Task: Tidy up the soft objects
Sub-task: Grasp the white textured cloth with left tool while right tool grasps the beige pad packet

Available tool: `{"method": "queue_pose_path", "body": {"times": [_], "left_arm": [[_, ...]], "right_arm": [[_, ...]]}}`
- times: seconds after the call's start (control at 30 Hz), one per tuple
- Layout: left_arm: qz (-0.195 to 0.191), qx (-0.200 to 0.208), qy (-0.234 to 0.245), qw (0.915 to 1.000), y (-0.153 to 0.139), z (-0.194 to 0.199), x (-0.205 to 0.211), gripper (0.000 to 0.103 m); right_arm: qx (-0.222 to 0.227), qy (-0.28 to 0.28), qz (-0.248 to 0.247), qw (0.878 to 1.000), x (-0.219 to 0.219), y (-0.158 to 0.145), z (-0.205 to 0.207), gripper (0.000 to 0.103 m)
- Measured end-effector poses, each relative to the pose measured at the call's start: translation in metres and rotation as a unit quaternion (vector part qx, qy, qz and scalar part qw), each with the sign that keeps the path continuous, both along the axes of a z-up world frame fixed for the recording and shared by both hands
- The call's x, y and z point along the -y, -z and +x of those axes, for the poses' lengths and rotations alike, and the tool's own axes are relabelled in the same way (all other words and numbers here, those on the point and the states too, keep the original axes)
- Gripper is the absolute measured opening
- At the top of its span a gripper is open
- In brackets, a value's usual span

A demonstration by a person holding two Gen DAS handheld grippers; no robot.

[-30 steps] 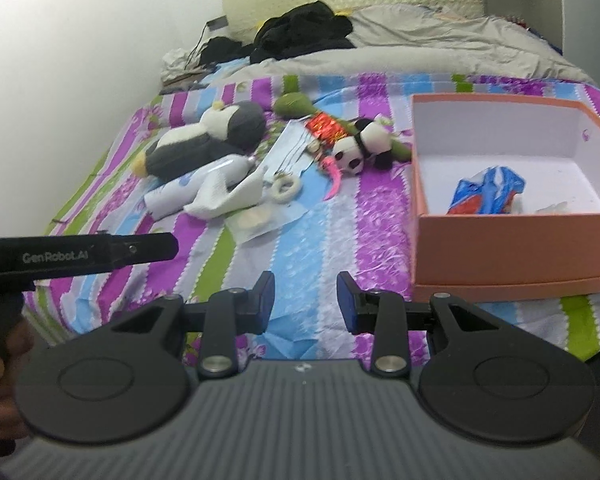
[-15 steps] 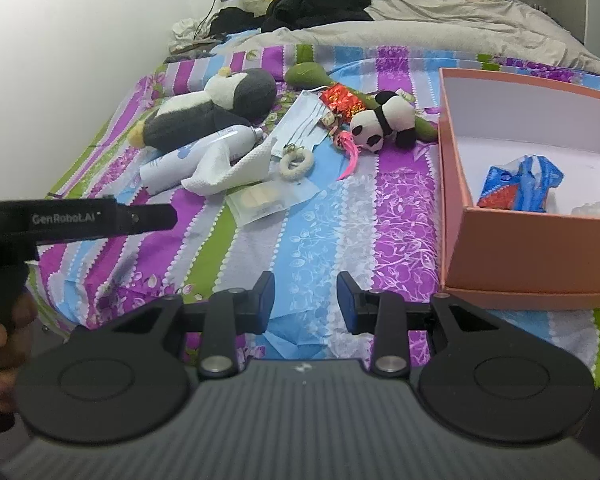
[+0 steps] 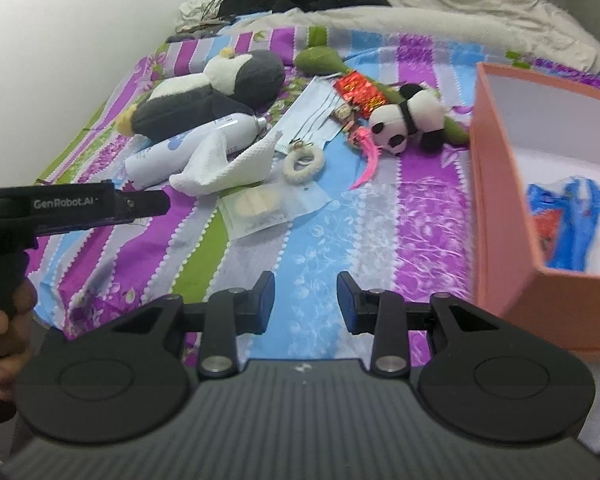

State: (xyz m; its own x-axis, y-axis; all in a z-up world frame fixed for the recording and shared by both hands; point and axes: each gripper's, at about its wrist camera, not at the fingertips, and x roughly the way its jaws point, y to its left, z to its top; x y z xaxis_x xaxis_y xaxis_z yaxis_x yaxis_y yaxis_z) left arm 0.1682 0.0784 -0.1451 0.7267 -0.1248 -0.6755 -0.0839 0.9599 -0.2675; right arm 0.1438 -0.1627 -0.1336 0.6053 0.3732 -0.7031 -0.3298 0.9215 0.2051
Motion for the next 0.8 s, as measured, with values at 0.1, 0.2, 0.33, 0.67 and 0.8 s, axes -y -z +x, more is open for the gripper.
{"method": "queue_pose_path", "body": {"times": [0.1, 0.2, 0.33, 0.67, 0.8], "left_arm": [[0.014, 0.004, -0.005, 0.9999, 0.007, 0.022, -0.013, 0.057], [0.025, 0.011, 0.004, 0.9996, 0.011, 0.051, -0.024, 0.069], [0.06, -0.006, 0.031, 0.9977, 0.028, 0.099, -0.03, 0.071], [0.066, -0.109, 0.068, 0.9895, 0.076, 0.157, -0.036, 0.071], [0.071, -0.109, 0.085, 0.9879, 0.083, 0.155, -0.037, 0.068]], "right_arm": [[-0.01, -0.014, 0.013, 1.0, -0.01, 0.012, 0.024, 0.056], [-0.016, -0.025, 0.027, 0.999, -0.024, 0.024, 0.053, 0.063], [-0.018, -0.037, 0.027, 0.999, -0.046, 0.038, 0.092, 0.063], [-0.044, -0.116, -0.028, 0.992, -0.097, 0.069, 0.139, 0.064], [-0.012, -0.15, -0.073, 0.986, -0.112, 0.074, 0.125, 0.075]]}}
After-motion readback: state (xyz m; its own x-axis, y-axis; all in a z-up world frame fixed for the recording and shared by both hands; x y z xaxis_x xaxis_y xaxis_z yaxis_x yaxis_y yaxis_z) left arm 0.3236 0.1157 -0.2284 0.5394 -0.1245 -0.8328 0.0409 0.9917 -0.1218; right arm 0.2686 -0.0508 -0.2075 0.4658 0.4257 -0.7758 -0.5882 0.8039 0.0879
